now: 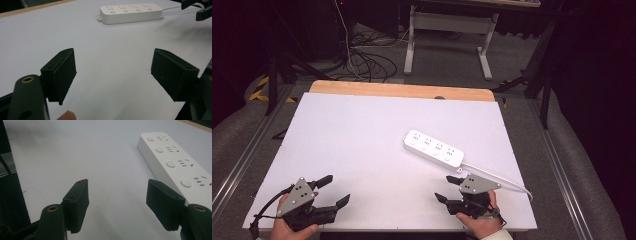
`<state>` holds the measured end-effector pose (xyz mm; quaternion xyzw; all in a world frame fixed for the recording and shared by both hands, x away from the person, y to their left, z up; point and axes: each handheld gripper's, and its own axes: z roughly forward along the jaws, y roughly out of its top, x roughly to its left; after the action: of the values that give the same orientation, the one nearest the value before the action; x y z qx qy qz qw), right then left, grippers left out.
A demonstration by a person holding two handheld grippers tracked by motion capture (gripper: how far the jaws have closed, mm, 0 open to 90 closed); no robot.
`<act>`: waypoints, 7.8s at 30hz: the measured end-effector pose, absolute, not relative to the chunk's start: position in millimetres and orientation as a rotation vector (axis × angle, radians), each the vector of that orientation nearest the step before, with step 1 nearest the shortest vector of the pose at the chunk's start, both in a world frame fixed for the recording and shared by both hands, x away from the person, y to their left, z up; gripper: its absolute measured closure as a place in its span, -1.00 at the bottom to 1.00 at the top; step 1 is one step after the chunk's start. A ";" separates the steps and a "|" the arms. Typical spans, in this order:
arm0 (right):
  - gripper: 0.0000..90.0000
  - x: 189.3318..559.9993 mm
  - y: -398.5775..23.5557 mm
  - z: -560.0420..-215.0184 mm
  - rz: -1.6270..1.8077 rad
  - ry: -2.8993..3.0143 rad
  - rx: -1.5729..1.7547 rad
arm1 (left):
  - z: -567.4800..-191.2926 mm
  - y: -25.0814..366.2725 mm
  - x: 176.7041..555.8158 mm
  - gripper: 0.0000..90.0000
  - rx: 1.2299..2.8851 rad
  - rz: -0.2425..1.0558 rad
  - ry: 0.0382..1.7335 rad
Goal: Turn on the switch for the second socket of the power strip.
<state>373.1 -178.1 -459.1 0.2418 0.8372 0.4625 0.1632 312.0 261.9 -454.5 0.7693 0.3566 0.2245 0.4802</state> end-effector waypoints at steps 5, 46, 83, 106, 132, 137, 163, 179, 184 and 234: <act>-0.23 372.7 -177.4 -459.1 1.315 2.389 0.679 | -454.2 261.6 311.5 -0.54 1.875 0.561 0.869; 0.14 398.3 -159.5 -423.9 1.227 2.413 0.683 | -452.7 261.8 310.1 -0.54 1.866 0.586 0.893; 1.00 452.7 -146.3 -418.2 1.135 2.392 0.721 | -453.0 263.5 308.5 -0.54 1.865 0.599 0.905; 1.00 492.2 -138.3 -445.3 1.102 2.382 0.900 | -453.4 264.2 307.9 -0.55 1.864 0.597 0.916; 1.00 495.3 -133.8 -455.8 0.993 2.397 0.933 | -454.2 263.7 308.9 -0.55 1.864 0.596 0.918; 1.00 494.8 -132.7 -456.6 0.986 2.398 0.930 | -454.3 263.7 309.1 -0.55 1.866 0.596 0.920; 1.00 495.0 -129.6 -458.7 0.942 2.395 0.936 | -454.0 263.6 308.3 -0.55 1.865 0.603 0.918; 1.00 495.3 -129.3 -460.7 0.960 2.390 0.954 | -454.2 263.1 308.5 -0.55 1.872 0.603 0.923; 1.00 495.8 -129.9 -460.7 0.966 2.391 0.963 | -454.1 263.4 308.3 -0.55 1.865 0.605 0.924; 0.78 462.0 -136.6 -412.0 1.151 2.304 0.797 | -453.4 265.5 309.2 -0.55 1.863 0.596 0.923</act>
<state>462.0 -136.6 -412.0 0.2883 0.8335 0.4164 0.2209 309.2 265.5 -453.4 0.7603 0.3765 0.2434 0.4700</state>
